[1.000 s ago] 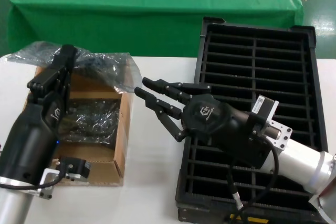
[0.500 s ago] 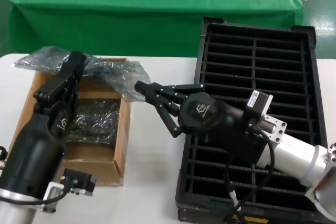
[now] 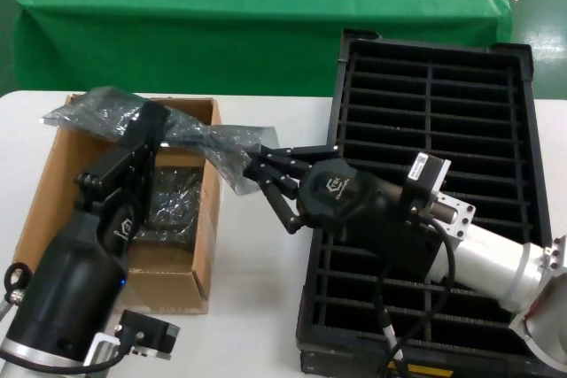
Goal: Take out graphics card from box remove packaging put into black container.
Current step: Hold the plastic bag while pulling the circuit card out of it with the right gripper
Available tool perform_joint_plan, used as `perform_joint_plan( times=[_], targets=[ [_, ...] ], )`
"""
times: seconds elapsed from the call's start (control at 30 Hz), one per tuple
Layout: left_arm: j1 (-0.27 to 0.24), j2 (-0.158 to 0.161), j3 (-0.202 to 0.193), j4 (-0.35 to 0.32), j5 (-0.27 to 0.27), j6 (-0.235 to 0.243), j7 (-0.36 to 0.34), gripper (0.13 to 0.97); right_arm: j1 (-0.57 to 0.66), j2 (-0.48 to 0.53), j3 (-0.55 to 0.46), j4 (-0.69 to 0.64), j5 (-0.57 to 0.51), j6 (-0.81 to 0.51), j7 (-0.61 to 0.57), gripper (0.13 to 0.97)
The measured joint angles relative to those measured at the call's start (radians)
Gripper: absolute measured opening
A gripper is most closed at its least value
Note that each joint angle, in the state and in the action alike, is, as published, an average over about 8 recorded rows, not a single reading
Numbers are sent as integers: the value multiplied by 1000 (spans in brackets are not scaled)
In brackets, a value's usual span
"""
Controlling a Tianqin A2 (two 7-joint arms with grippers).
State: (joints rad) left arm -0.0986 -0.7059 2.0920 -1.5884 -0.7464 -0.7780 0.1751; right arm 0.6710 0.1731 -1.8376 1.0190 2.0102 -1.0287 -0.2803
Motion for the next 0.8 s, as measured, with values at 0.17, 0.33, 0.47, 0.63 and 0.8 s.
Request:
perform_joint_plan(
  times=[0.17,0.33,0.47,0.63,0.8],
  targets=[
    [4,5,8,-4,13,-7,3,139,-1,-5,-8,-1,-15,13,6,133],
    [9,9,7,-9,19,-12,10,139,-5,-7,-15,5,-29,28,18,133],
    [9,11,6,-5,23,-15,15,139,-7,-8,-18,8,-37,38,24,133],
    [8,12,9,7,29,-19,15,139,-8,-11,-19,7,-41,41,25,137],
    [7,14,15,22,36,-23,15,139,-6,-14,-20,4,-43,39,23,160]
  ],
)
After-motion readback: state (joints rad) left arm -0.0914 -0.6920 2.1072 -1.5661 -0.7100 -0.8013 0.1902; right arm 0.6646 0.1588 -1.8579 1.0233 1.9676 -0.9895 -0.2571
